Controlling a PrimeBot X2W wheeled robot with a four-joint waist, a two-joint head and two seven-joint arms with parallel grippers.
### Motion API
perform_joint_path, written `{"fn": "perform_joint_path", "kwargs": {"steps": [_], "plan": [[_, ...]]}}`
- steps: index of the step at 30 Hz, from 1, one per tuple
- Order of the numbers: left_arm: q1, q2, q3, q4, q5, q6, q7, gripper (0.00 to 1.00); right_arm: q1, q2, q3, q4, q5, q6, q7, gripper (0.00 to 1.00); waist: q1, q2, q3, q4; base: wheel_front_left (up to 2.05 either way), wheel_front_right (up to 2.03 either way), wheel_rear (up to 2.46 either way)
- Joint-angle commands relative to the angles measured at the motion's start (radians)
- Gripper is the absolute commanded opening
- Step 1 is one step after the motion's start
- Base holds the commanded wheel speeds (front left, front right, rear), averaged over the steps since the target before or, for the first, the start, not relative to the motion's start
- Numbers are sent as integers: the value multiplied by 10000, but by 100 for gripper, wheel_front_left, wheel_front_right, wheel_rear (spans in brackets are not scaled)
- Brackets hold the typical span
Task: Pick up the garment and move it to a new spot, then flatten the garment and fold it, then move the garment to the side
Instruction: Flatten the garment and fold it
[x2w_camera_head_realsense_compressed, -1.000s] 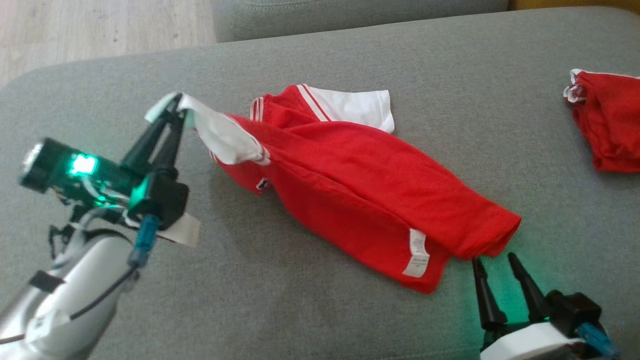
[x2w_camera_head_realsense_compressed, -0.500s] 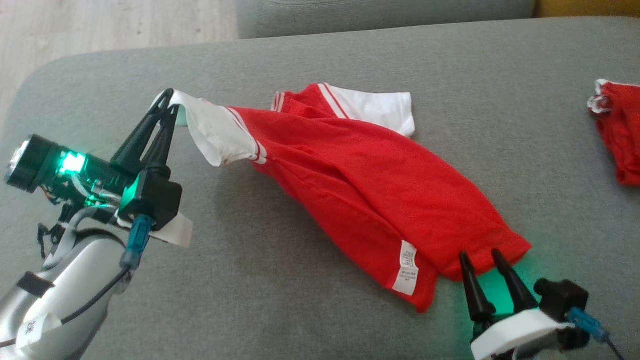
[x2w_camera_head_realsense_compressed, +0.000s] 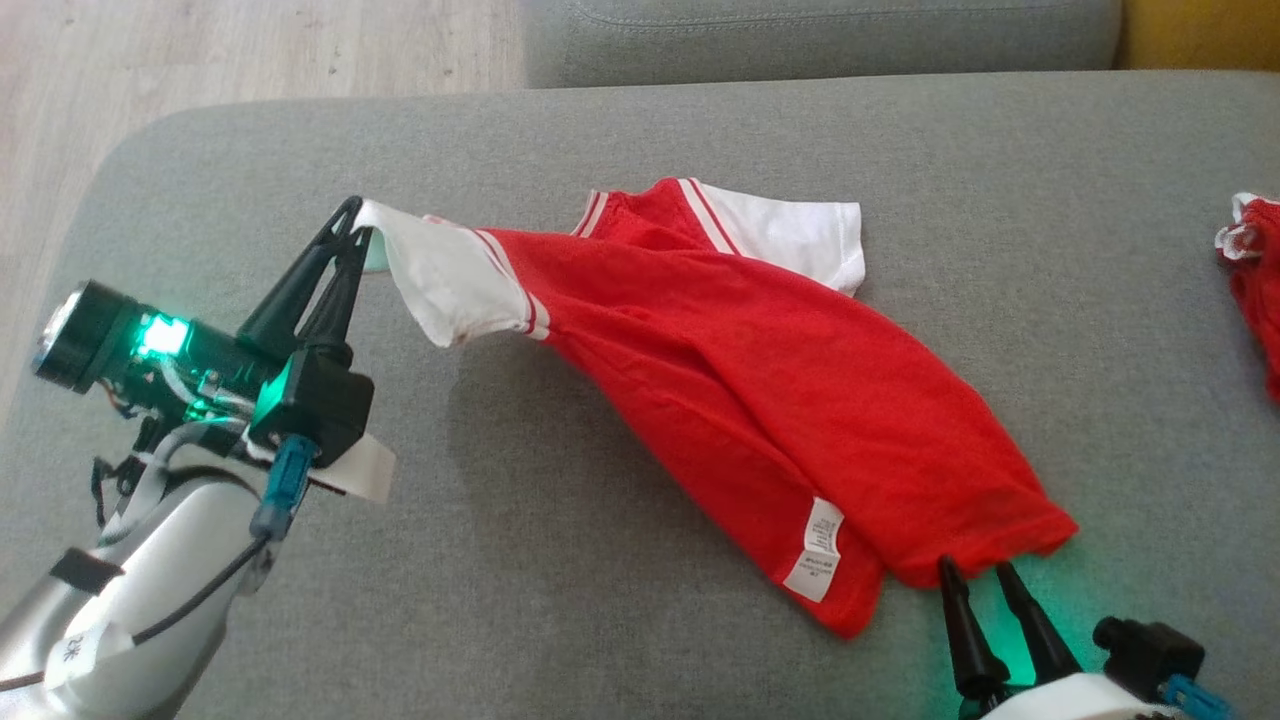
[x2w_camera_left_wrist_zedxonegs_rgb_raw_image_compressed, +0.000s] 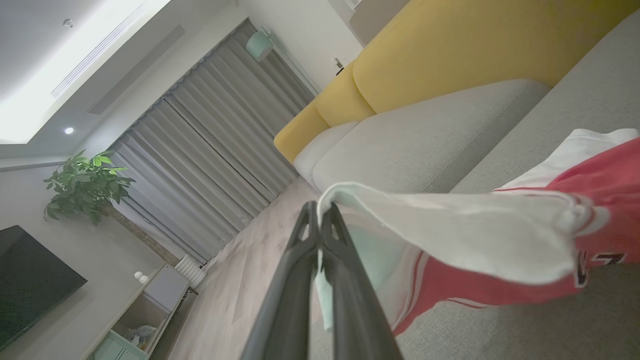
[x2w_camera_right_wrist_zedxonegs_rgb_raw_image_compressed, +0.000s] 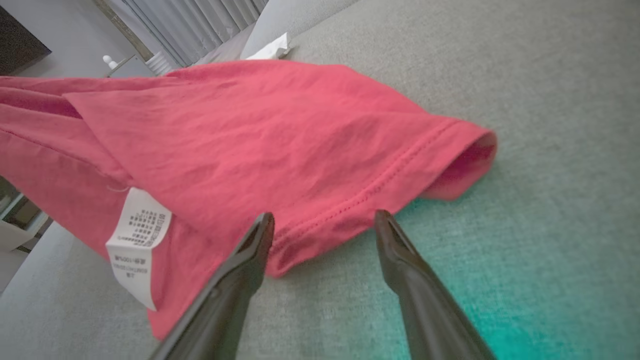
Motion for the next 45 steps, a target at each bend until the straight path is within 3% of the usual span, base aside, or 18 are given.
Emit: {"fn": "perform_joint_path", "kwargs": {"steps": [1,11,12,13,14,24,29,30,31,32,33,34,35,37,38,39,40,45], "plan": [[-493,361,530,-198,-71,49,-43,0,-152,-203,247,-145,84,67,-63,100,0,0,-8,0,0,0,0],[-625,316,438,-171,-128,34,-73,0,-1016,-226,564,583,974,67,-63,100,0,0,125,80,0,0,0],[-635,319,435,-172,-132,38,-72,0,-1134,-264,606,600,989,67,-63,96,0,0,150,78,0,0,0],[-645,318,423,-169,-137,34,-72,0,-1243,-305,618,593,967,67,-63,38,0,0,169,81,0,0,0],[-656,313,408,-163,-140,27,-76,0,-1336,-347,589,540,903,67,-63,0,0,0,181,90,0,0,0],[-708,348,393,-139,-199,76,-172,0,-2254,-932,-988,-928,-2,67,-63,0,0,0,254,40,0,0,0],[-857,322,358,-200,-214,45,-162,0,-3829,-1699,-600,515,75,67,17,0,0,0,489,11,0,0,0],[-904,319,349,-207,-211,30,-169,0,-4172,-1787,-575,890,152,67,10,13,0,0,548,2,0,0,0],[-955,301,335,-204,-218,7,-178,0,-4468,-1869,-448,1215,205,67,3,38,0,0,609,8,0,0,0],[-1014,280,325,-197,-217,-6,-188,0,-4732,-1958,-305,1441,273,67,-11,45,0,0,679,17,0,0,0],[-1069,263,317,-181,-212,-13,-206,0,-4977,-2033,-294,1639,381,67,-28,39,0,0,737,15,0,0,0],[-1116,242,307,-159,-221,-28,-224,0,-5210,-2149,-298,1735,393,67,-44,7,0,0,785,11,0,0,0],[-1155,238,309,-130,-227,-32,-242,0,-5426,-2225,-421,1724,395,67,-51,0,0,0,826,-12,0,0,0],[-1208,262,328,-87,-232,-22,-274,0,-5720,-2197,-667,1663,482,67,-56,0,0,0,877,-87,0,0,0],[-1238,264,324,-70,-232,-27,-282,0,-5817,-2211,-679,1778,482,67,-57,15,0,0,887,-104,0,0,0],[-1271,255,313,-55,-228,-31,-287,0,-5922,-2257,-555,1864,407,67,-58,72,0,0,892,-119,0,0,0],[-1304,242,301,-37,-225,-33,-291,0,-6014,-2297,-442,2008,328,67,-59,98,0,0,897,-130,0,0,0],[-1432,85,194,45,-243,-52,-398,0,-5984,-2303,-495,2300,-118,67,-60,100,0,0,867,-74,0,0,0]]}}
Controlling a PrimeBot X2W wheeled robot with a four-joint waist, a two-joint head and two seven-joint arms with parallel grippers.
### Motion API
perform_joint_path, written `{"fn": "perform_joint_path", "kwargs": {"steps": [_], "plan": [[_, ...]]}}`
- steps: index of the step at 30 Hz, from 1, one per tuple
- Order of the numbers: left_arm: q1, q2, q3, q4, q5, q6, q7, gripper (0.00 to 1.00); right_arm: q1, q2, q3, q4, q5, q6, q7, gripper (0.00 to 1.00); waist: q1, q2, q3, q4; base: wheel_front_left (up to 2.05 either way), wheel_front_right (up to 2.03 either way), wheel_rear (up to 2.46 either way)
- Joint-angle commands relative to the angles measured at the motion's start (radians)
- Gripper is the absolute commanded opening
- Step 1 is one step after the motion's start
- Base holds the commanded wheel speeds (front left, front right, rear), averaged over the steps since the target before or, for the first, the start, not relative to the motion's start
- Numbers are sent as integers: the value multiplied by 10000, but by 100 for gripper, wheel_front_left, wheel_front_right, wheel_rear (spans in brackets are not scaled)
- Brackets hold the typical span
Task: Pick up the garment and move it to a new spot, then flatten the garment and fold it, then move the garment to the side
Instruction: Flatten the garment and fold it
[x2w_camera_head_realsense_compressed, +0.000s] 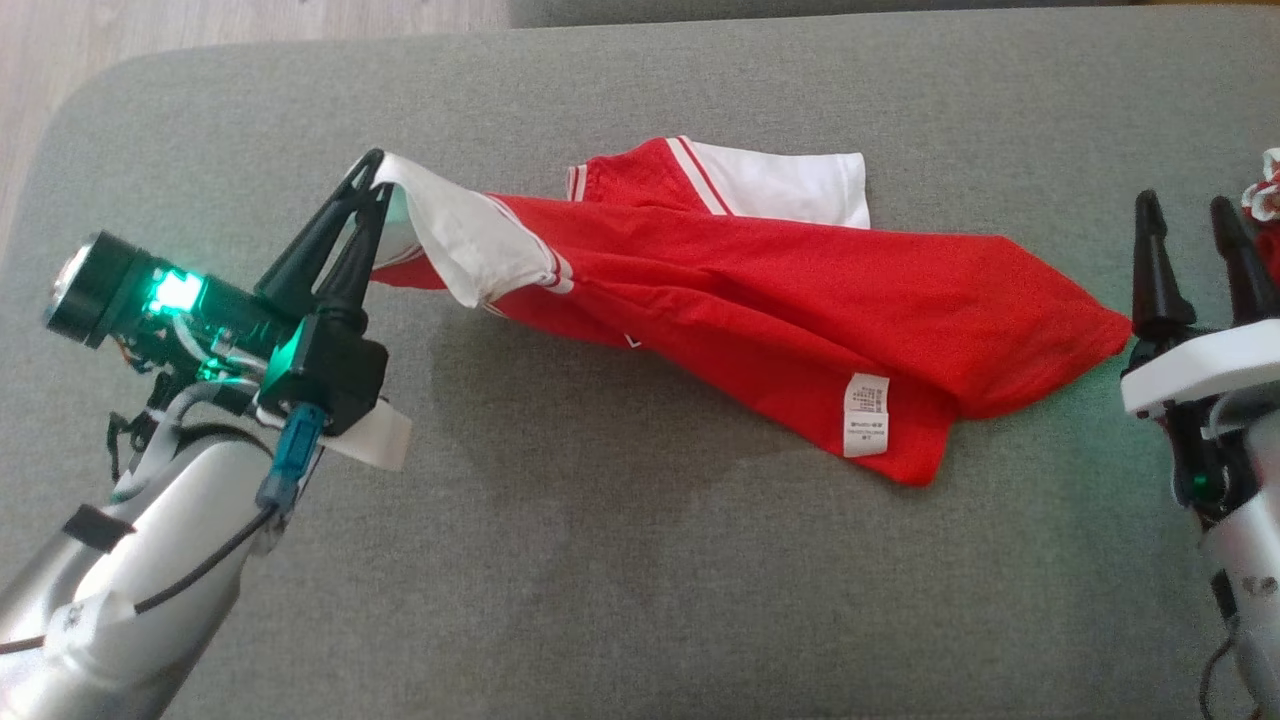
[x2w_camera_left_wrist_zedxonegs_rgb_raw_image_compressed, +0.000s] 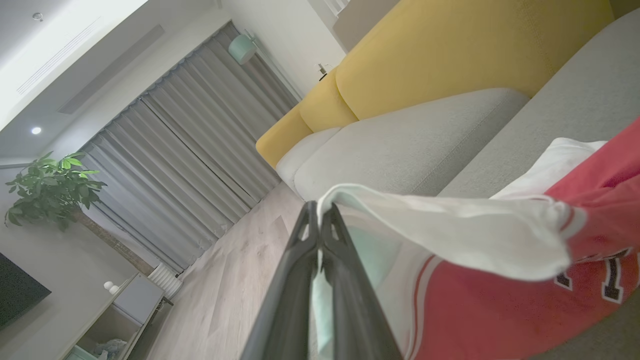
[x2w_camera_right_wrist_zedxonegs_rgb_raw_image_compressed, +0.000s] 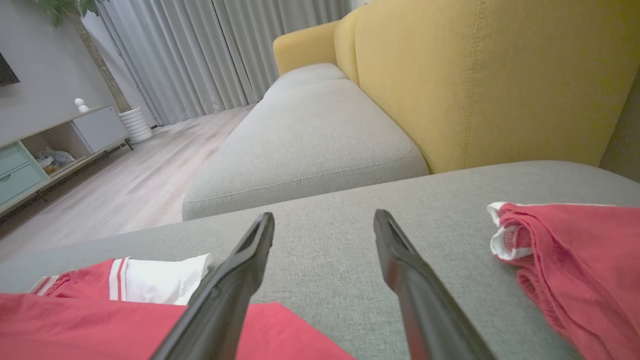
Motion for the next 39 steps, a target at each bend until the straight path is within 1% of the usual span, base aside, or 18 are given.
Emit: {"fn": "perform_joint_path", "kwargs": {"steps": [1,4,6,9,12,15,18,19,20,21,24,28,29,30,34,36,39], "plan": [[-631,276,472,-180,-56,-21,-104,0,153,-123,-21,-573,-151,67,-107,100,-1,0,-14,23,0,0,0],[-572,268,444,-125,-79,24,-149,0,992,51,65,-1424,-222,67,-107,100,-1,0,-56,6,0,0,0],[-500,274,440,-82,-120,61,-176,0,1707,204,325,-1990,-98,67,-107,100,-1,0,-116,-3,0,0,0],[-405,296,462,-42,-200,115,-227,0,2677,317,1011,-2558,364,67,-87,100,-1,0,-177,-4,0,0,0],[-359,327,472,-60,-247,150,-244,0,3309,290,1873,-3075,798,67,262,100,-1,0,-166,6,0,0,0],[-365,341,460,-104,-258,173,-225,0,3534,335,2521,-3315,1327,67,705,100,-1,0,-130,21,0,0,0],[-418,321,427,-95,-278,153,-212,0,3402,390,2967,-3090,1666,67,1045,100,-1,0,-101,77,0,0,0],[-443,306,408,-81,-286,135,-214,0,3333,421,3052,-2917,1795,67,1158,91,-1,0,-102,106,0,0,0],[-472,284,379,-61,-292,108,-218,0,3253,412,3202,-2769,1839,67,1255,44,-1,0,-115,147,0,0,0],[-498,262,347,-41,-295,84,-215,0,3211,422,3295,-2602,1931,67,1342,0,-1,0,-137,183,0,0,0],[-539,236,305,-3,-301,57,-208,0,3136,430,3479,-2418,2097,67,1425,0,-1,0,-205,226,0,0,0],[-542,246,316,97,-354,91,-256,0,2847,140,3563,-2549,2093,67,702,0,-1,0,-444,162,0,0,0],[-539,249,317,119,-366,100,-279,0,2689,-2,3487,-2599,2026,67,517,0,-1,0,-525,116,0,0,0],[-536,261,324,145,-384,123,-338,0,2293,-331,3189,-2772,1847,67,226,0,-1,0,-703,15,0,0,0],[-447,255,311,150,-489,138,-413,0,1881,-1085,2577,-3487,1503,67,33,0,-1,0,-1023,-87,0,0,0],[-356,237,267,128,-543,133,-435,0,2166,-1471,2476,-4041,1423,67,209,0,-1,0,-1155,-61,0,0,0],[-158,218,220,34,-648,165,-440,0,3385,-1963,2373,-5210,1403,67,856,0,-1,0,-1226,30,0,0,0]]}}
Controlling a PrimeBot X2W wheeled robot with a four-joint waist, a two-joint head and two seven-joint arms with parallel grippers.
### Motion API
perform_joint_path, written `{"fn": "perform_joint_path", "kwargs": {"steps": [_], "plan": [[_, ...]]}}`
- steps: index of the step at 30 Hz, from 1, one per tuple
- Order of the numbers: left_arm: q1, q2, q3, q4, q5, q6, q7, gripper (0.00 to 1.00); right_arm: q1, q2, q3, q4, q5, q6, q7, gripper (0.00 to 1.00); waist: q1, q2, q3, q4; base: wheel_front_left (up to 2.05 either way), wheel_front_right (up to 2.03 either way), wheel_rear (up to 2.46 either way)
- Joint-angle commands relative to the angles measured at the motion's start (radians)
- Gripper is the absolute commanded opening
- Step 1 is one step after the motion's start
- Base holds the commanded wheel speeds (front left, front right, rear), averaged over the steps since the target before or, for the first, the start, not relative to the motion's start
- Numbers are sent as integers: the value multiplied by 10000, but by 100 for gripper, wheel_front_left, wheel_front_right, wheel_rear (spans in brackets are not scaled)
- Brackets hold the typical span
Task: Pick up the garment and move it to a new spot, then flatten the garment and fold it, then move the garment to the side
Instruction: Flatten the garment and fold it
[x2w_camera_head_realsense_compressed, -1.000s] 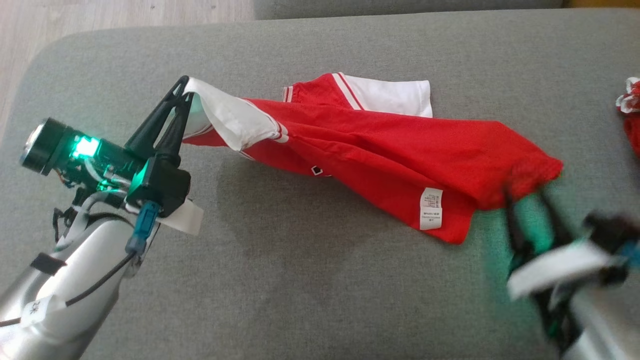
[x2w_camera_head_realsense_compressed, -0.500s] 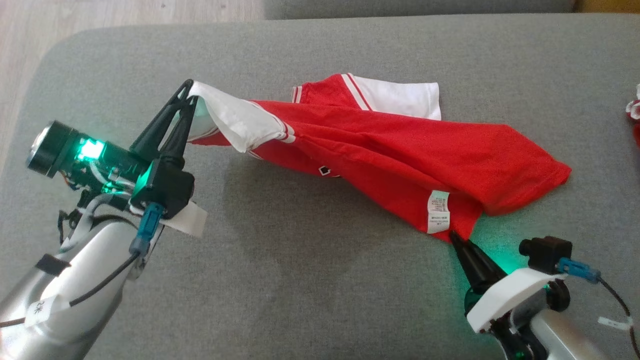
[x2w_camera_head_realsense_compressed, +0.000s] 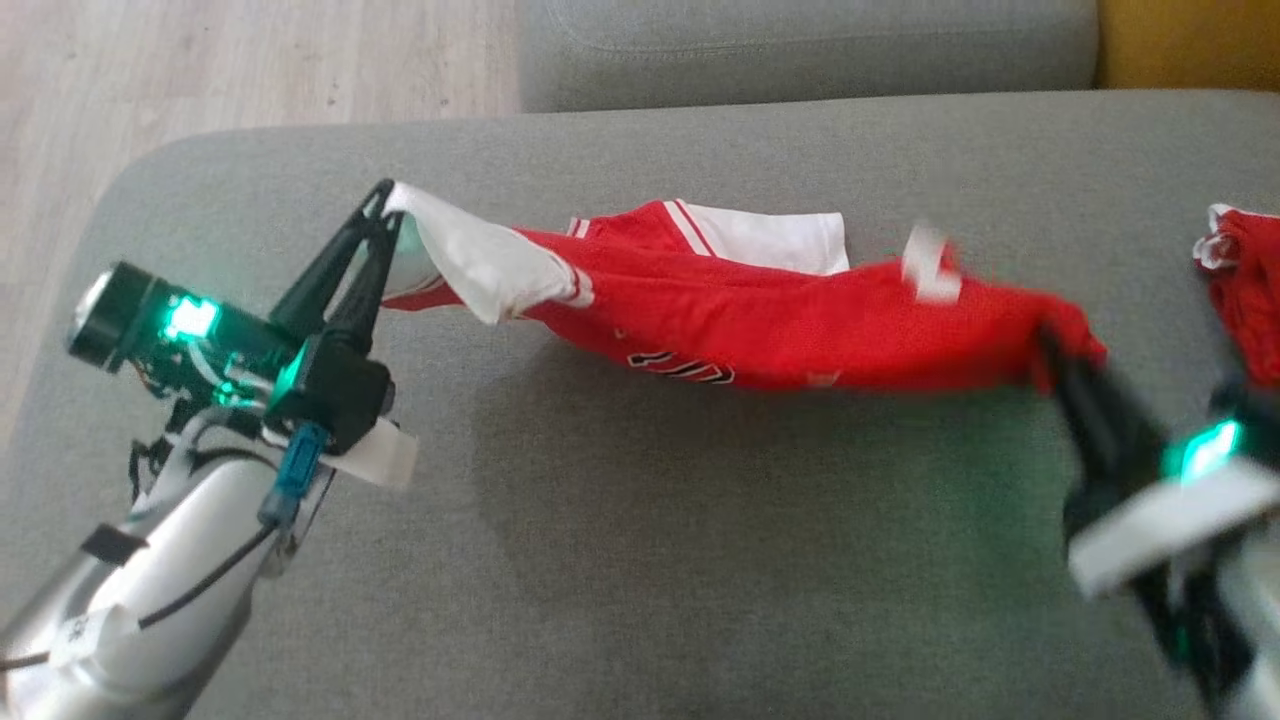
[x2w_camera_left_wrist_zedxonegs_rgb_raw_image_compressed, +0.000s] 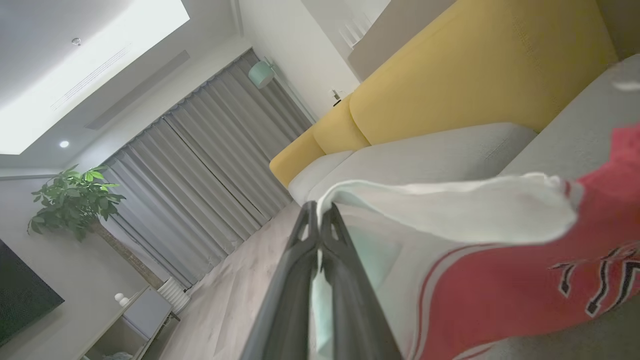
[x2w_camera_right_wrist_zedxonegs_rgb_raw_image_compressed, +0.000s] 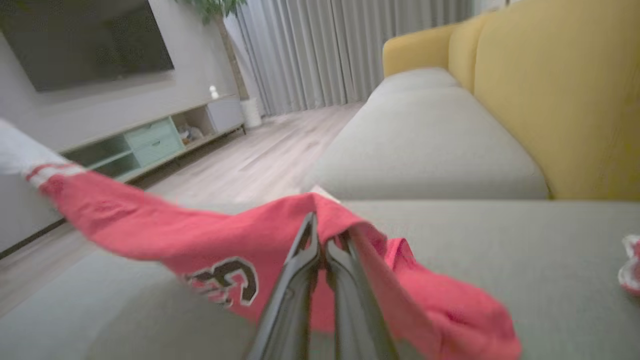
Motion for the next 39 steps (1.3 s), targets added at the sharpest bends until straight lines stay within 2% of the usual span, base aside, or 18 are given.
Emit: {"fn": "perform_joint_path", "kwargs": {"steps": [1,3,8,9,10,13,18,21,27,34,39], "plan": [[-283,349,512,-281,-107,142,-33,0,864,-302,78,-573,-9,67,208,0,1,-1,54,44,0,0,0],[-154,469,578,-375,-157,222,7,0,1990,-392,32,-1304,77,67,623,0,1,-1,210,16,0,0,0],[145,754,677,-513,-222,379,81,0,3844,109,526,-2208,536,67,1592,0,1,-1,468,-138,0,0,0],[161,777,680,-526,-228,390,84,0,3987,160,596,-2173,615,67,1744,52,1,-1,481,-148,0,0,0],[164,791,677,-533,-234,392,89,0,4054,142,649,-2124,564,67,1874,100,1,-1,490,-150,0,0,0],[131,818,661,-544,-231,395,141,0,4174,178,493,-2268,816,67,2116,100,1,-1,462,-175,0,0,0],[62,834,612,-578,-218,390,212,0,4156,-162,-118,-2636,1363,67,2280,100,1,-1,428,-139,0,0,0],[15,797,579,-611,-219,401,239,0,3886,-48,-241,-2584,1779,67,2300,100,1,-1,497,-77,0,0,0],[-115,719,518,-597,-202,420,228,0,2750,364,466,-1538,3003,67,2518,100,1,-1,670,30,0,0,0],[-290,644,429,-523,-210,346,229,0,1946,375,1339,-205,3407,67,2253,100,1,-1,671,162,0,0,0],[-423,645,409,-493,-219,316,221,0,1552,408,1977,300,3813,67,1908,100,1,-1,697,227,0,0,0]]}}
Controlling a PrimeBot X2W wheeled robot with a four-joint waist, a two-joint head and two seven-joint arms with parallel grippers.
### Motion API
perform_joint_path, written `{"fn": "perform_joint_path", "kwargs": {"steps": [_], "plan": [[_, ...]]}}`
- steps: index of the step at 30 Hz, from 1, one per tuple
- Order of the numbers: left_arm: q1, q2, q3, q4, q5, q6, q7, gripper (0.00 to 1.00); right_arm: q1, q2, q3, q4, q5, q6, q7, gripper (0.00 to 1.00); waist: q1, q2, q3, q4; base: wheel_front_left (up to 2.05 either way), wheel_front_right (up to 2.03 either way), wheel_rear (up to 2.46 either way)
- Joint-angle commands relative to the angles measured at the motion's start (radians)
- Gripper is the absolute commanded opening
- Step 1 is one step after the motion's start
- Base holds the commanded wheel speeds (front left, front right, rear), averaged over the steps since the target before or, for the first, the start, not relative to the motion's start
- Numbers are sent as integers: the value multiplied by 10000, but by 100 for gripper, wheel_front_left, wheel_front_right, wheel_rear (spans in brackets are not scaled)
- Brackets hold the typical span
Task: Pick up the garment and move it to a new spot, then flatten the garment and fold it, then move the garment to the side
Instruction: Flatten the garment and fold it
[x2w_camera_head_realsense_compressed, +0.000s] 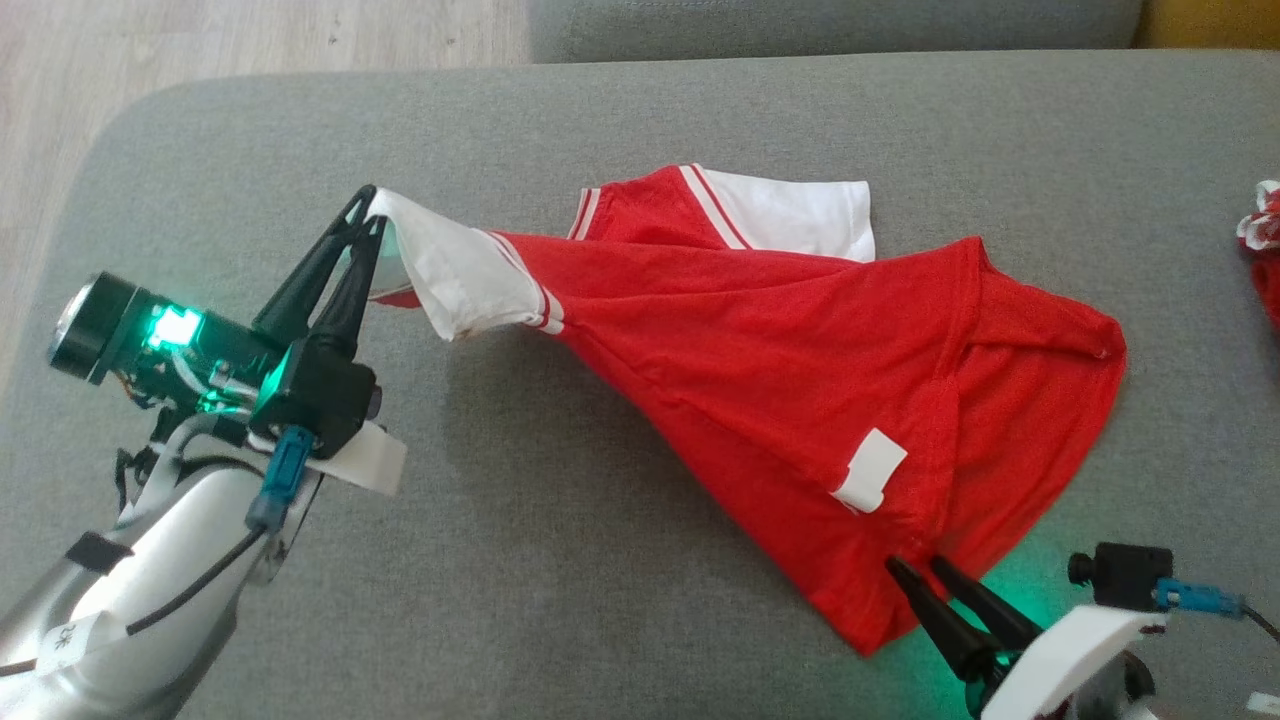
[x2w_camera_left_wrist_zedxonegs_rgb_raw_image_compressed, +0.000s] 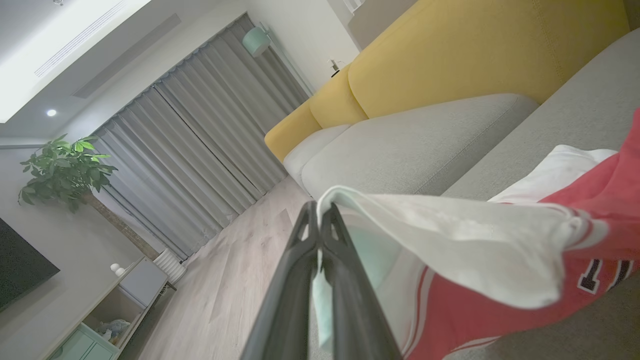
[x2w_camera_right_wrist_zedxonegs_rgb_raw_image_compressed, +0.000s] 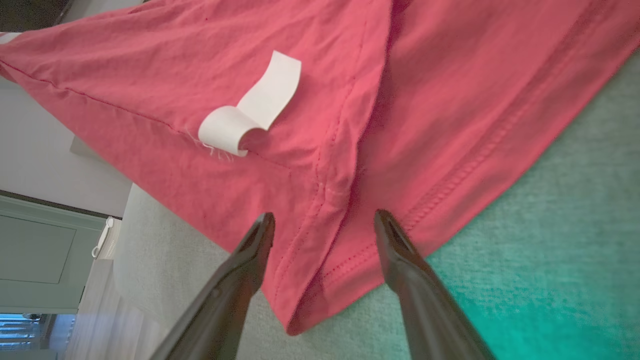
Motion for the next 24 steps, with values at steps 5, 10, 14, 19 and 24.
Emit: {"fn": "perform_joint_path", "kwargs": {"steps": [5,10,14,19,24], "plan": [[-612,334,453,-176,-25,9,17,0,-777,-135,674,100,214,67,-673,78,0,0,46,62,0,0,0],[-610,385,446,-153,-60,24,8,0,-1083,-237,1177,266,406,67,-1100,31,0,0,75,101,0,0,0],[-602,401,435,-134,-89,51,1,0,-1285,-383,1486,307,619,67,-1446,0,0,0,60,111,0,0,0],[-608,382,400,-30,-129,63,-51,0,-1521,-849,1682,11,799,67,-2064,0,0,0,-170,65,0,0,0],[-665,526,442,-84,-197,-8,-153,0,-1808,-1999,1226,-815,583,67,-2715,0,0,0,-693,-88,0,0,0]]}}
